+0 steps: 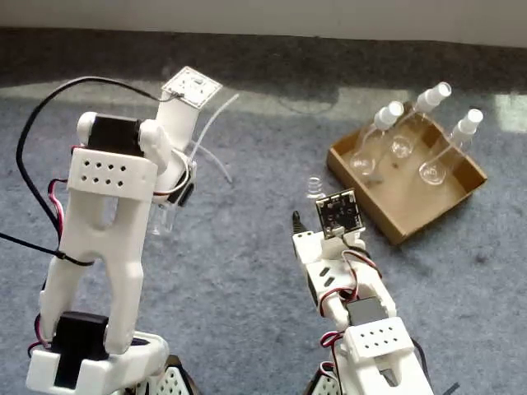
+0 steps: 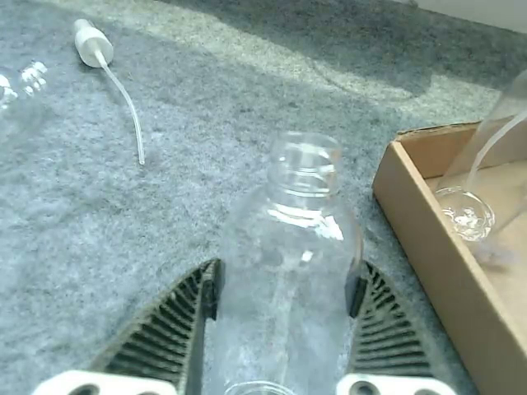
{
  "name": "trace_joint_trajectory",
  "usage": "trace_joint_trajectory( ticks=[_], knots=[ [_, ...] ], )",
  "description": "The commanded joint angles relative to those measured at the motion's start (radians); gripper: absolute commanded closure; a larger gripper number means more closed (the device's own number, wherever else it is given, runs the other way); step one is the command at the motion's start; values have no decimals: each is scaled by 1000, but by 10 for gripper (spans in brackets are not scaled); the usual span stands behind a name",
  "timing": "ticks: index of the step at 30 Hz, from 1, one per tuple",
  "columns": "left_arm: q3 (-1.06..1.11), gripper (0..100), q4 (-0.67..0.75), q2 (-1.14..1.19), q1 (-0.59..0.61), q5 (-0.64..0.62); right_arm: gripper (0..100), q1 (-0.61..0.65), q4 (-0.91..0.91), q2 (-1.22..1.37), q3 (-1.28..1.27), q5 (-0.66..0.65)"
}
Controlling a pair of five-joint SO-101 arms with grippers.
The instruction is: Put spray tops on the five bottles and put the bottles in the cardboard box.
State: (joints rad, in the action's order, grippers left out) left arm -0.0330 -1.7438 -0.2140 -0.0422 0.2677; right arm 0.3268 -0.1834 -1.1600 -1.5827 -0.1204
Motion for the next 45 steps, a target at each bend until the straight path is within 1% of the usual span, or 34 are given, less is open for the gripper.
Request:
trace_joint_trajectory(
  ticks=[1, 6, 11, 20, 22, 25, 30, 33, 36, 40, 43, 45],
  knots=[
    [64, 995, -2, -82, -18, 163, 878, -12, 30, -24, 12, 0],
    [156, 995, -2, -147, -18, 365, 878, -12, 30, -24, 12, 0],
    [280, 995, -3, -229, -18, 542, 878, -12, 30, -24, 12, 0],
    [512, 994, 0, -295, -18, 836, 878, -12, 30, -24, 12, 0],
    [549, 994, 37, -295, -18, 885, 878, -12, 30, -24, 12, 0],
    [622, 994, 132, -295, -18, 913, 878, -12, 30, -24, 12, 0],
    [760, 992, 327, -295, -24, 913, 878, -12, 30, -24, 12, 0],
    [814, 992, 404, -295, -31, 913, 878, -12, 30, -24, 12, 0],
    [848, 992, 445, -295, -71, 913, 878, -12, 30, -24, 12, 0],
    [878, 992, 462, -295, -130, 913, 878, -12, 30, -24, 12, 0],
    [880, 992, 460, -294, -139, 913, 878, -12, 30, -24, 12, 0],
    [880, 968, 460, -294, -133, 910, 878, -12, 30, -24, 12, 0]
  ],
)
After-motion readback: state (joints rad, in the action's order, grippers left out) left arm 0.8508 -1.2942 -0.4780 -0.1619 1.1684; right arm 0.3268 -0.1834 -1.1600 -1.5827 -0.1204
